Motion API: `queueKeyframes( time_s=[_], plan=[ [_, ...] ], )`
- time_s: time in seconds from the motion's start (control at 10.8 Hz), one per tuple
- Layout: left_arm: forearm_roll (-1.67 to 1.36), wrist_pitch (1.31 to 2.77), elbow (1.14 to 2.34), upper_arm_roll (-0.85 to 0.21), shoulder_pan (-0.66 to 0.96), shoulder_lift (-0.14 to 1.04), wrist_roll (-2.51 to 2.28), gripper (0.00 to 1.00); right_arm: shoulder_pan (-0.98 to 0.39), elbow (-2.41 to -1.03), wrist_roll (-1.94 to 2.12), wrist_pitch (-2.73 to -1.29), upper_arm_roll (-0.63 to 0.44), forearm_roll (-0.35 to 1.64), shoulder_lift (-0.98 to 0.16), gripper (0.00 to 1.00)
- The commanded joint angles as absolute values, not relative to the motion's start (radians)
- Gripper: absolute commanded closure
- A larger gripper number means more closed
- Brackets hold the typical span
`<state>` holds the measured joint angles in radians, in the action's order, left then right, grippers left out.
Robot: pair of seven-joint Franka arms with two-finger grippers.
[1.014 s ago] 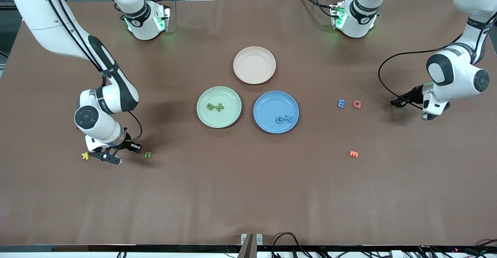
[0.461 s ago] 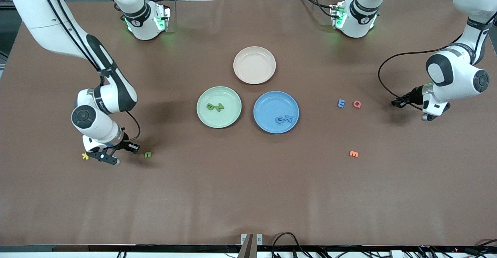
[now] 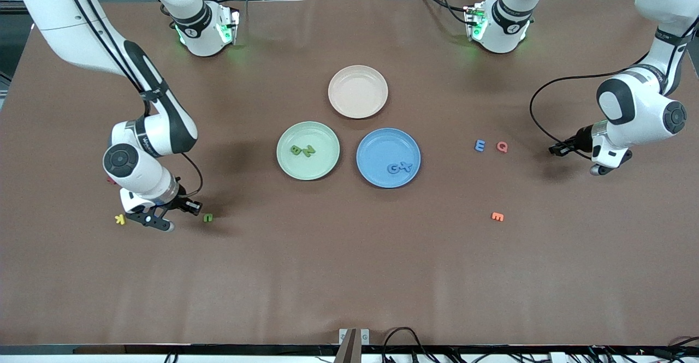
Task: Sort letters by color into matching plates
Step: 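Carry the green d to the green plate while the left gripper carries the a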
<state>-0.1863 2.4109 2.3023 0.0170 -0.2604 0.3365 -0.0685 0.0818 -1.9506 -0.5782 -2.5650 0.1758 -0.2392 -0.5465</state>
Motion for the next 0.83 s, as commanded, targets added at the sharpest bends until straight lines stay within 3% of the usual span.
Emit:
queueKeyframes(
  time_s=[0.0,0.37,0.74],
  plan=[
    [-0.201,2.364,2.252,-0.050,-0.258,0.313,-0.148,1.00,-0.004,-1.970,-0.589,-2.513,0.175,-0.137,-0.491,0.76],
    [-0.172,2.180,2.131,-0.100,-0.233,0.287,-0.202,1.00,-0.177,-1.971,-0.722,-2.451,0.175,-0.109,-0.459,0.76],
    [-0.118,2.062,2.031,-0.254,-0.203,0.273,-0.496,1.00,-0.331,-1.963,-0.840,-2.444,0.204,-0.065,-0.460,0.75]
  ],
)
